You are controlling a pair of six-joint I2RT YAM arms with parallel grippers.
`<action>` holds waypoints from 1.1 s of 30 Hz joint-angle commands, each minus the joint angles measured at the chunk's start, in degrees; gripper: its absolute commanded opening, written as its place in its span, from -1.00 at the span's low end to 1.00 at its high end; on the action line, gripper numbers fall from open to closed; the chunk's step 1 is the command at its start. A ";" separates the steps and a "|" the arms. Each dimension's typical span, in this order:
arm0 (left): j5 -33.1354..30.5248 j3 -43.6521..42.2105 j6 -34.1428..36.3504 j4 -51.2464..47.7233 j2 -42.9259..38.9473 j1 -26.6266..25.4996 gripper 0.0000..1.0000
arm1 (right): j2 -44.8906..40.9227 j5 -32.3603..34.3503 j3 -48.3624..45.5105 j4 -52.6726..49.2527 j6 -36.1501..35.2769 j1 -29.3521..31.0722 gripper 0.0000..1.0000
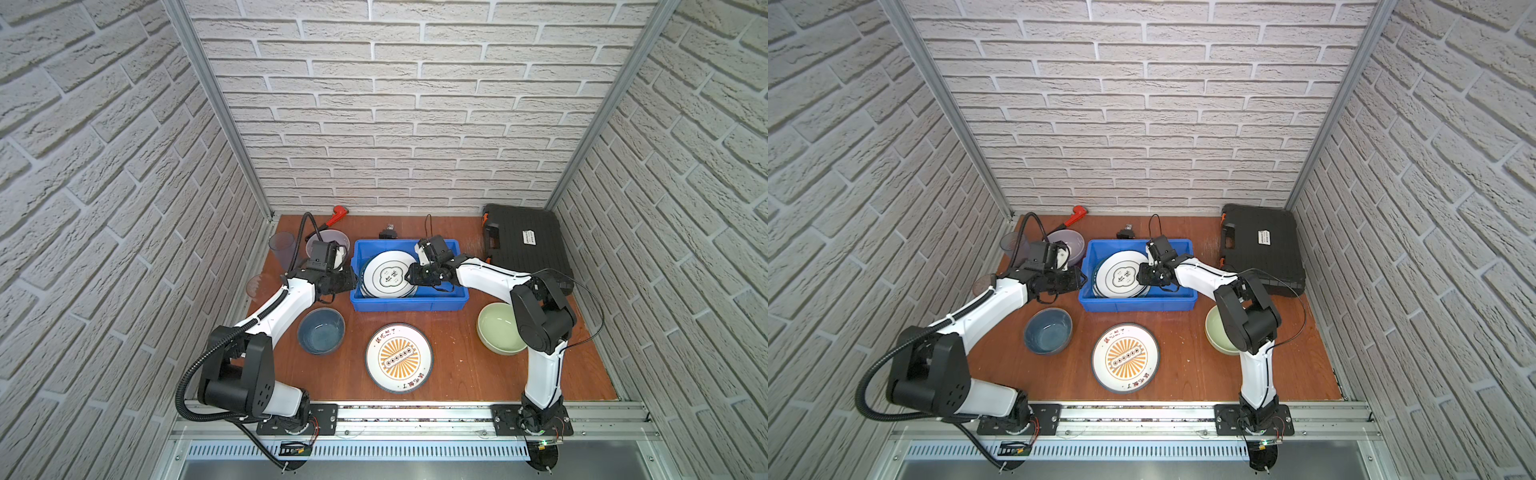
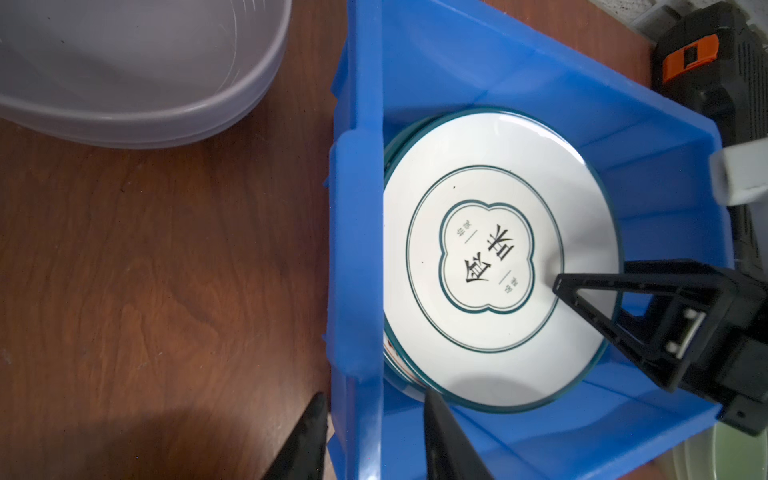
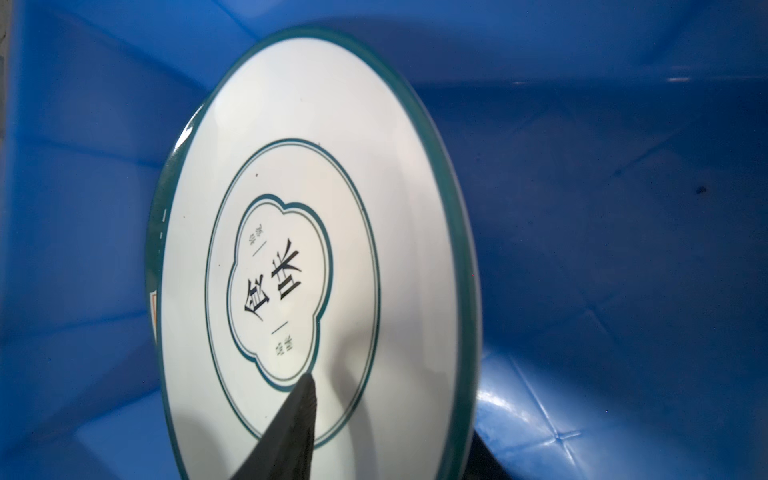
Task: Place the mixed dishes into the plastic bin
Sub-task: 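Lower the white green-edged plate flat into the blue bin with the right gripper, then open the right gripper and withdraw it from the bin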
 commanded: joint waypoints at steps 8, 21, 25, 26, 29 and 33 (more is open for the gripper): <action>-0.27 -0.43 0.45 0.95 -1.25 -0.84 -0.18 | -0.22 3.19 3.01 -2.09 -3.79 1.02 0.13; -0.36 0.19 0.56 0.00 -2.82 -0.94 -0.17 | -0.86 5.85 4.82 -5.23 -6.04 1.54 0.28; -0.60 0.67 0.97 -1.70 -4.61 -1.21 -0.14 | -2.72 7.91 4.73 -6.17 -7.69 2.39 0.35; -0.94 0.86 1.20 -2.32 -5.35 -1.30 -0.11 | -3.57 8.79 4.74 -6.65 -8.38 2.68 0.35; -2.25 0.87 1.65 -4.23 -7.85 -2.10 -0.06 | -6.49 10.14 4.63 -8.40 -10.74 3.37 0.40; -5.36 0.58 2.24 -8.17 -10.88 -3.90 0.02 | -12.18 11.98 2.73 -10.40 -14.27 4.74 0.54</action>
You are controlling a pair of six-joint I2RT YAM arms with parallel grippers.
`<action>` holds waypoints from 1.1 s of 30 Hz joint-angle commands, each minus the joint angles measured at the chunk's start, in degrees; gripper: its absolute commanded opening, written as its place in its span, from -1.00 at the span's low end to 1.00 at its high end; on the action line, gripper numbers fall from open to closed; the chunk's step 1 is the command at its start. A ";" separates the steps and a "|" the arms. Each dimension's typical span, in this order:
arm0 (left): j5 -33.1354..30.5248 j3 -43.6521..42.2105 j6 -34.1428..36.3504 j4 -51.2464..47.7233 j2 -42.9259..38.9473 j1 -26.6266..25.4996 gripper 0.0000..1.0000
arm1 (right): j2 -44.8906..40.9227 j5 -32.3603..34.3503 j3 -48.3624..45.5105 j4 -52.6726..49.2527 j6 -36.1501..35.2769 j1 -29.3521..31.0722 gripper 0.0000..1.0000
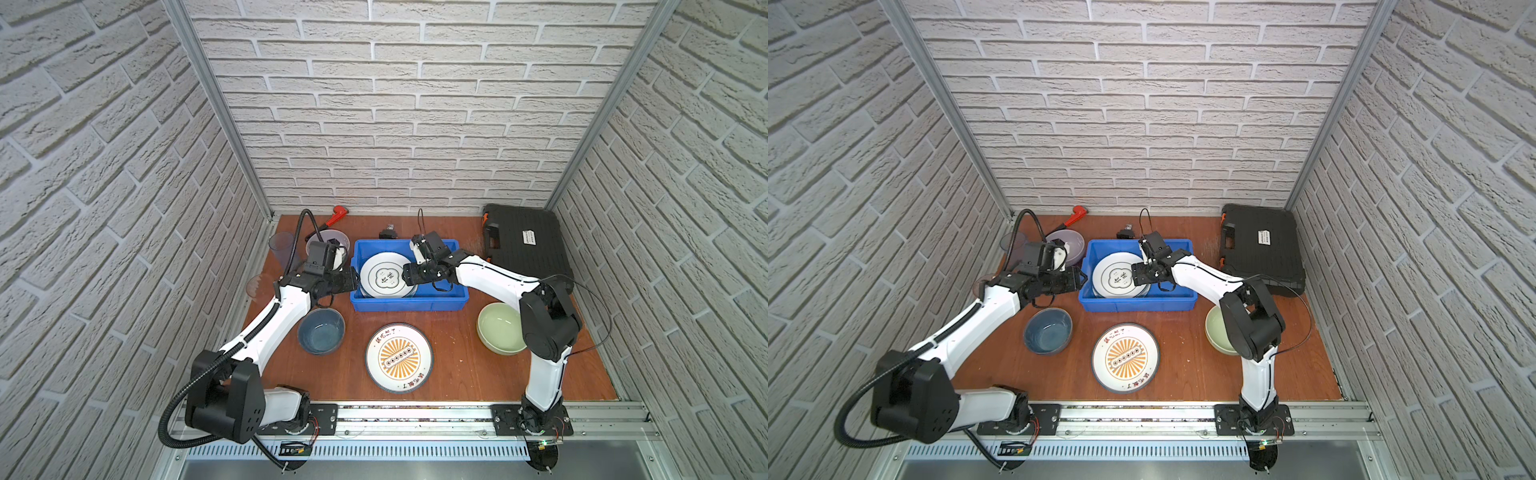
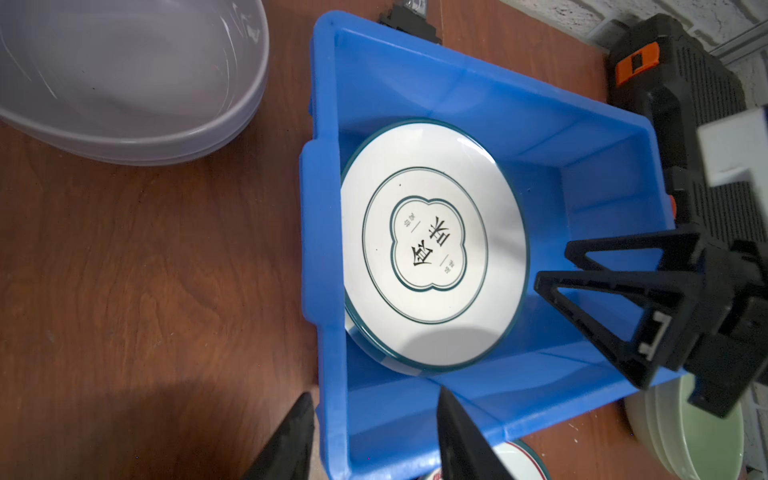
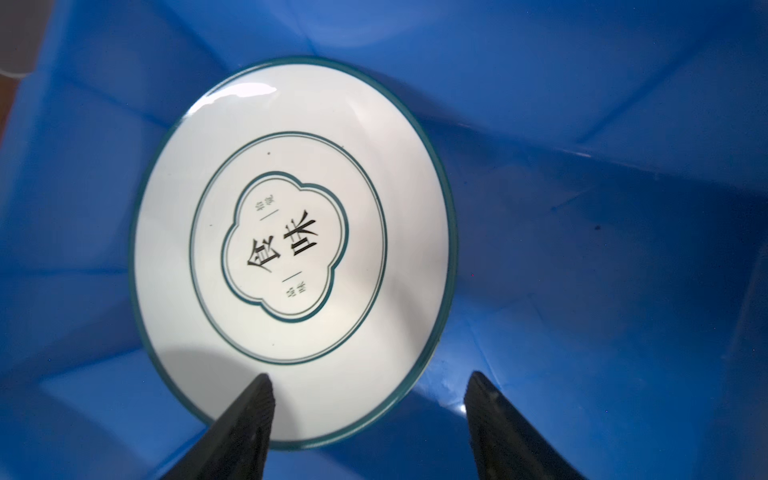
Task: Place the mixed dishes into the plastic bin
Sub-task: 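Open the right gripper and withdraw it from the bin, then move both grippers down to opposite rims of the orange sunburst plate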
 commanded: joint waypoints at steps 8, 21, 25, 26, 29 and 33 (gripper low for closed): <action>-8.09 -3.24 1.13 -7.77 -9.45 -7.38 0.30 | -17.36 0.89 -6.14 -6.05 -4.46 2.29 0.54; -11.52 -12.07 -7.21 -12.80 -16.31 -23.52 0.13 | -39.63 -8.83 -28.61 -7.77 3.01 3.49 0.36; -14.14 -15.39 -12.66 -11.49 -16.85 -28.73 -0.08 | -45.68 -10.31 -37.22 -3.24 8.16 4.50 0.35; -14.39 -16.19 -14.02 -10.68 -16.90 -29.92 -0.12 | -46.48 -10.79 -39.09 -1.84 9.51 4.72 0.34; -16.40 -18.29 -18.21 -9.03 -16.68 -33.78 -0.19 | -47.71 -11.38 -43.77 1.80 13.04 6.16 0.31; -19.96 -19.93 -22.30 -10.68 -16.15 -37.43 -0.26 | -46.85 -11.83 -47.58 5.40 15.72 8.06 0.29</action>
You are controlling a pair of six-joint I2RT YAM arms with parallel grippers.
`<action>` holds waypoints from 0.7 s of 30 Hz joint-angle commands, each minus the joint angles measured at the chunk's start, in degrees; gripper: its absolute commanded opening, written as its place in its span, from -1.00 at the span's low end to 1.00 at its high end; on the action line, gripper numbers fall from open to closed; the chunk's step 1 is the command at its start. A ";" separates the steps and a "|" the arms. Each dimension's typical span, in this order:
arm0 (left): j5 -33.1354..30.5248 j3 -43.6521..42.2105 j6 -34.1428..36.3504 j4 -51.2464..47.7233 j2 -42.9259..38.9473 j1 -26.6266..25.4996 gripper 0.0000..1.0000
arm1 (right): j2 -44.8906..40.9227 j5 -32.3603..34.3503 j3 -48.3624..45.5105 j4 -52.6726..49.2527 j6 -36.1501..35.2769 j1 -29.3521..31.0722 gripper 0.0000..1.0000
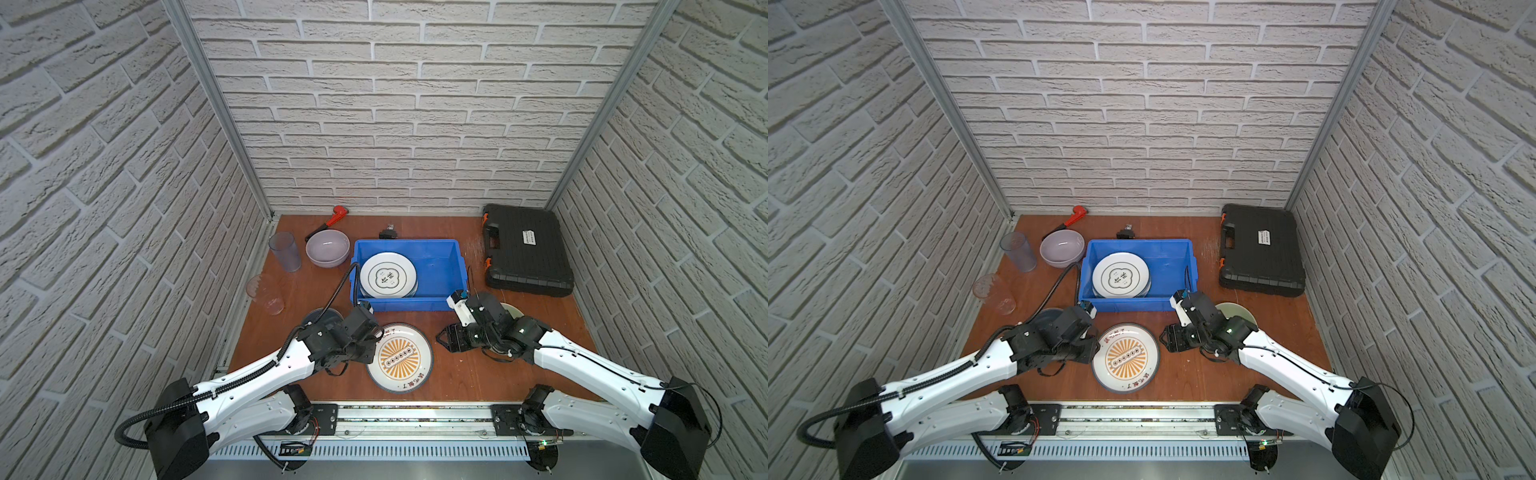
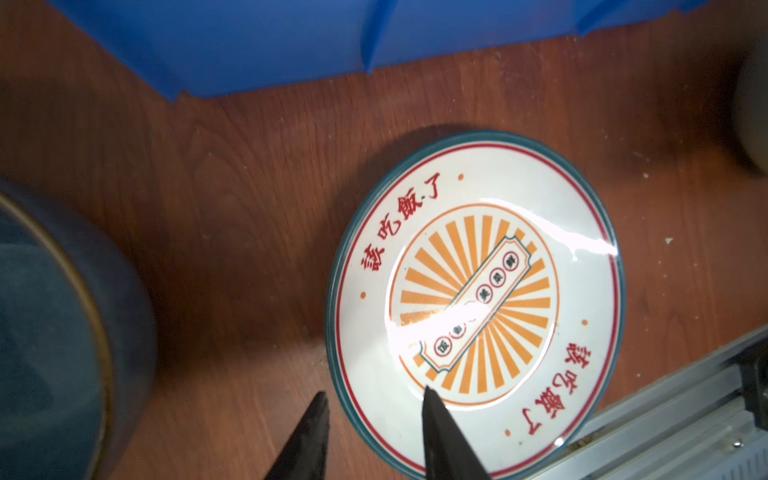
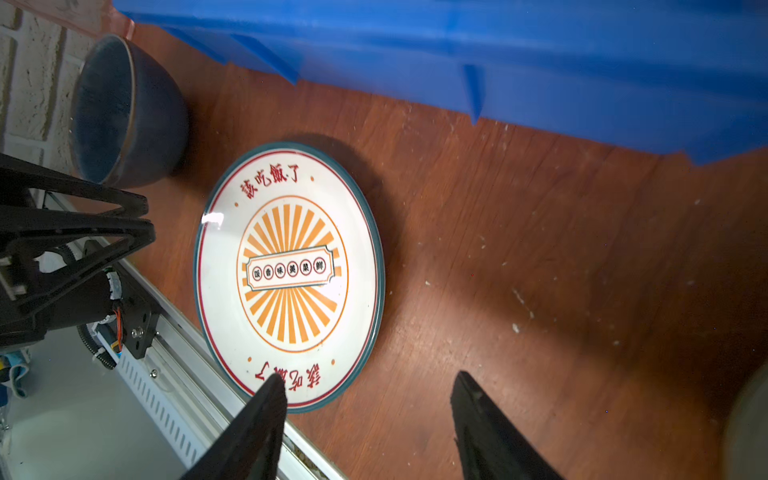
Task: Place the mixed dishes into the plastic bin
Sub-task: 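Move both grippers down to opposite rims of the orange sunburst plate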
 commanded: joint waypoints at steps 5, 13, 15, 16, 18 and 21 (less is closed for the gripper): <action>-5.24 -3.51 -8.80 -0.01 -0.71 -3.94 -0.31 | 2.13 -1.82 -5.00 11.83 6.64 2.04 0.27; -6.43 -7.35 -12.33 1.71 -0.43 -5.83 -0.36 | 9.09 -1.81 -7.43 20.09 10.03 4.93 0.27; -5.90 -8.15 -12.41 3.15 -0.31 -5.87 -0.37 | 10.63 -2.12 -8.01 22.50 11.00 5.32 0.26; -5.56 -8.73 -12.50 4.15 -0.31 -5.87 -0.38 | 11.53 -2.30 -8.29 23.46 11.39 5.44 0.26; -5.18 -9.41 -12.58 5.48 0.02 -5.87 -0.39 | 13.39 -2.48 -8.49 24.91 12.00 5.68 0.23; -4.70 -10.35 -12.89 7.07 0.96 -5.87 -0.41 | 15.95 -2.98 -9.00 27.78 13.05 5.96 0.21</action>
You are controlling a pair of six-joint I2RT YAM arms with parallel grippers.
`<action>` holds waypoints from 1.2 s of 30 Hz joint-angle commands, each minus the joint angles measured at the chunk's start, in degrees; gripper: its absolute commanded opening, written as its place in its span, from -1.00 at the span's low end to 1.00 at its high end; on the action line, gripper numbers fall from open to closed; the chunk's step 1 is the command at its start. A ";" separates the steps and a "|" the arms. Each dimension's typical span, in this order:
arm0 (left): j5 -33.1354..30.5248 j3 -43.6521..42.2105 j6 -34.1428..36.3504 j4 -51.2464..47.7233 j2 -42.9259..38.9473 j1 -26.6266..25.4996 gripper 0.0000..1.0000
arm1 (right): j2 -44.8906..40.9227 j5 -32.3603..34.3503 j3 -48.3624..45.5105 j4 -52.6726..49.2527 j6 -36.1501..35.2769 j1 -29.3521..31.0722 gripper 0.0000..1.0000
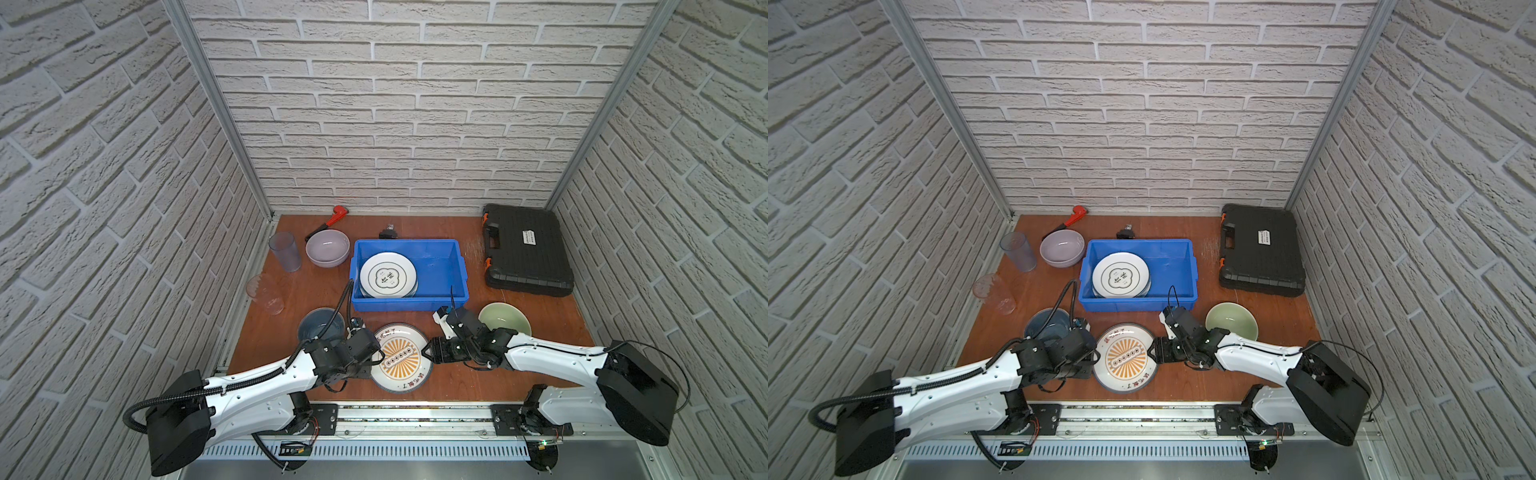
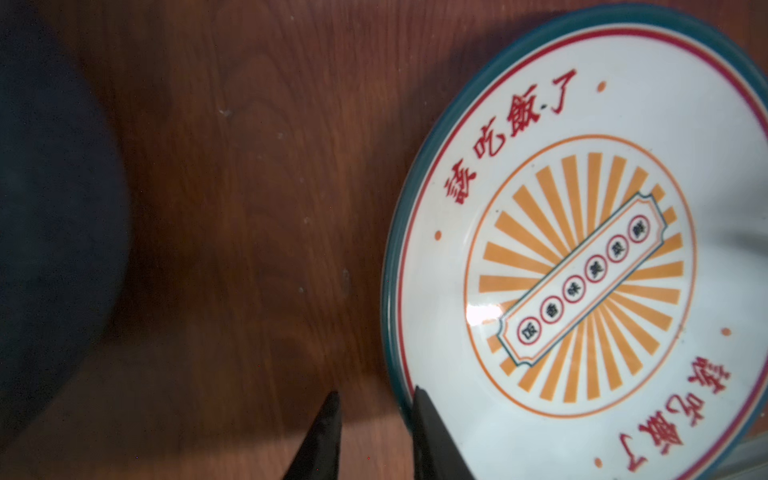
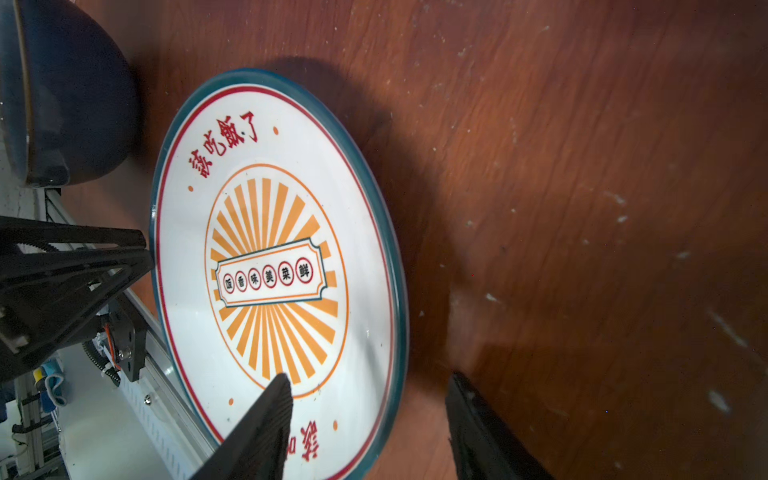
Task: Place the mixed dishes into the plastic bin
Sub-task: 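Pinch the sunburst plate's rim with both grippers and tilt it up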
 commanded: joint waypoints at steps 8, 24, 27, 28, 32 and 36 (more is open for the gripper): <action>0.69 -2.33 -1.62 5.37 2.35 -0.23 -0.59 | 6.26 -2.51 -1.31 12.18 4.73 1.27 0.10; 1.42 -4.48 -2.53 9.23 5.53 -0.22 -0.82 | 5.10 -5.62 -0.88 15.87 5.16 1.63 -0.36; 1.60 -4.12 -2.37 9.77 6.43 -0.23 -0.82 | 3.36 -5.70 -0.14 13.54 4.32 1.61 -0.53; 1.57 -3.88 -2.27 9.81 6.57 -0.28 -0.82 | 2.81 -5.59 0.15 12.47 3.89 1.63 -0.57; 1.26 -1.50 -1.07 8.32 6.13 -0.22 -0.79 | -0.24 -4.72 1.81 6.83 1.93 1.63 -0.77; 0.20 2.93 1.51 3.65 3.83 -0.02 -0.67 | -3.92 -2.97 4.12 -0.56 0.06 1.56 -0.88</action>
